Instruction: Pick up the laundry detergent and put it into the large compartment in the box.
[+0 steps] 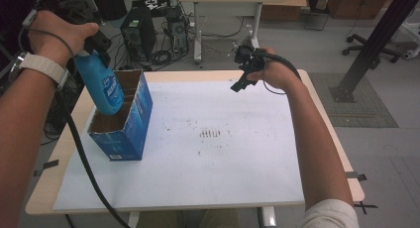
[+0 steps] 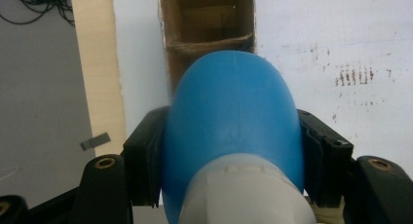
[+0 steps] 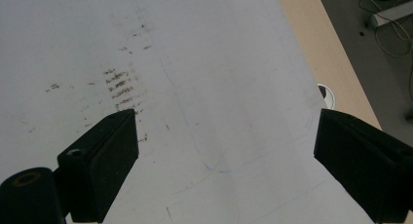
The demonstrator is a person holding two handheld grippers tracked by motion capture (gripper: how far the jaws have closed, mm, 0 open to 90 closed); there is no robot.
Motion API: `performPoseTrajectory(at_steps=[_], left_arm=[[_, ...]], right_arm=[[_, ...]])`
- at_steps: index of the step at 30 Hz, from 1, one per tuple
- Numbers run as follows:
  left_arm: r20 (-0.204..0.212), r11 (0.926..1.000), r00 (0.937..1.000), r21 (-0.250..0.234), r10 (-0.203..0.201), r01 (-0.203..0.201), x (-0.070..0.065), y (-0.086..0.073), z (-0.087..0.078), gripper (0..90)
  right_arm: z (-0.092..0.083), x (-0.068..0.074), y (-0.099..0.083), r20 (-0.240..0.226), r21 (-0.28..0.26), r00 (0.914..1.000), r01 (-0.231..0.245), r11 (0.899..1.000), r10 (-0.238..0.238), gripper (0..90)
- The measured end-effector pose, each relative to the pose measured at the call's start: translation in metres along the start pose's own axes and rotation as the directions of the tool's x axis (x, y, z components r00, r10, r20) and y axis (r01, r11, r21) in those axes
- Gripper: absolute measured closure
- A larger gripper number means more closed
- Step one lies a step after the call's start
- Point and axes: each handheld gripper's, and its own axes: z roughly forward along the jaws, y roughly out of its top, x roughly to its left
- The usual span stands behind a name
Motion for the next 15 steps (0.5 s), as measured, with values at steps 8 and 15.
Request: performPoseTrajectory(at_steps=[8, 15], left_arm=[[-0.010, 0.9999, 0.9999, 0.013, 0.001, -0.001, 0.002, -0.001, 0.014, 37.3], [-0.005, 0.9998, 1.0000, 0.018, 0.000, 0.000, 0.003, -0.001, 0.028, 37.2]], right_arm=[[0.001, 0.001, 0.002, -0.003, 0.001, 1.0000, 0.001, 1.000, -0.001, 9.1], [0.001, 0.001, 0.001, 0.000, 0.000, 1.0000, 0.002, 1.000, -0.002, 9.2]])
